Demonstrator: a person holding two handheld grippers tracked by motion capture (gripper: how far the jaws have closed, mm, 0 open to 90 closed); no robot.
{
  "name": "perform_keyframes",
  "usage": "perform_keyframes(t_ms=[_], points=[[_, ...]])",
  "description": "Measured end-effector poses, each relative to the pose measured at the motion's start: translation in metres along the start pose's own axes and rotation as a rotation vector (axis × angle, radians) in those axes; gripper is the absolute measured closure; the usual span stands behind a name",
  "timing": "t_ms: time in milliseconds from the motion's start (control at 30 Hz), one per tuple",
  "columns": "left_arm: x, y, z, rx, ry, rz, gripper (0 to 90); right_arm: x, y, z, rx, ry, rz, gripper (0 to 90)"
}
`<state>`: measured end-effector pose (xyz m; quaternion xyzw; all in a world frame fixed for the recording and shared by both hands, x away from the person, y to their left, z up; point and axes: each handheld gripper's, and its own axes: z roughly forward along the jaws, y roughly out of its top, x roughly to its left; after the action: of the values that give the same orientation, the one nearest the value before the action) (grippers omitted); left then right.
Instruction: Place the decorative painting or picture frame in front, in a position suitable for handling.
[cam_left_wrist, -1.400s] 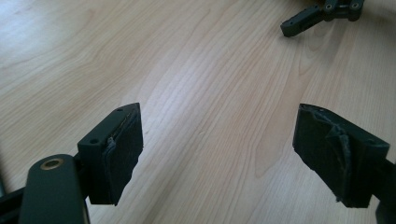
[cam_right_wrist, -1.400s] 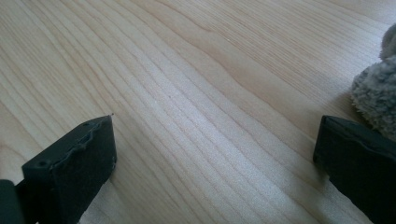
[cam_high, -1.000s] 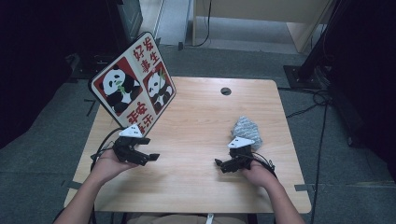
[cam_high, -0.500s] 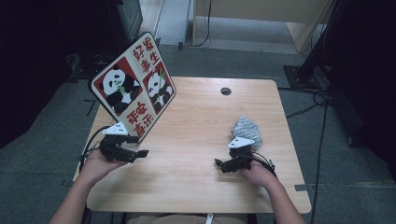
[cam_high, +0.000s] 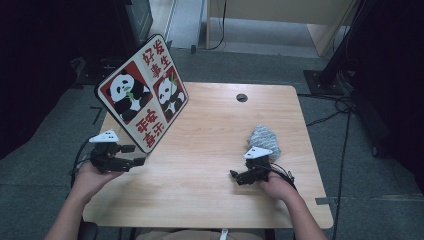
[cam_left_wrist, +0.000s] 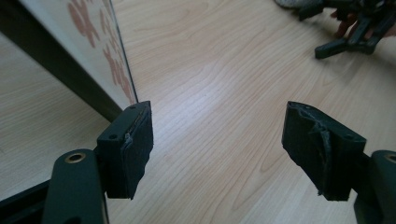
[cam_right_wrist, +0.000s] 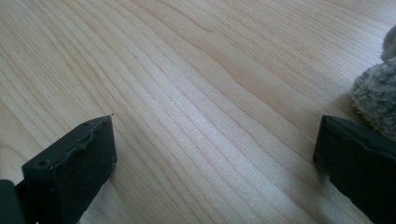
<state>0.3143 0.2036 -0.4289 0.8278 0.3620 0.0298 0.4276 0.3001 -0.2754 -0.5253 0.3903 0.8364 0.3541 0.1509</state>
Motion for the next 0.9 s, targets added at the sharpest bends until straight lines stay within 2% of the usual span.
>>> perform_keyframes(t_ms=[200,367,533,767,800,900], points=[[0.01,-0.004,-0.011,-0.015,0.047,-0.025,25.0,0.0,0.0,0.0,-0.001,0.002,-0.002,0.0],[0.018,-0.004,-0.017,-0.035,0.052,-0.05,27.1,0.0,0.0,0.0,-0.002,0.004,-0.004,0.0],[0.021,0.005,-0.017,-0.032,0.057,-0.04,28.3,-0.001,0.0,0.001,-0.002,0.006,-0.008,0.0],[0.032,0.016,-0.023,-0.031,0.079,-0.065,29.5,-0.001,0.001,0.001,-0.001,0.008,-0.011,0.0],[0.036,0.021,-0.026,-0.036,0.085,-0.073,29.8,-0.001,0.001,0.001,-0.002,0.009,-0.009,0.0],[0.038,0.033,-0.029,-0.035,0.094,-0.06,30.2,-0.001,0.001,0.001,-0.003,0.009,-0.011,0.0]])
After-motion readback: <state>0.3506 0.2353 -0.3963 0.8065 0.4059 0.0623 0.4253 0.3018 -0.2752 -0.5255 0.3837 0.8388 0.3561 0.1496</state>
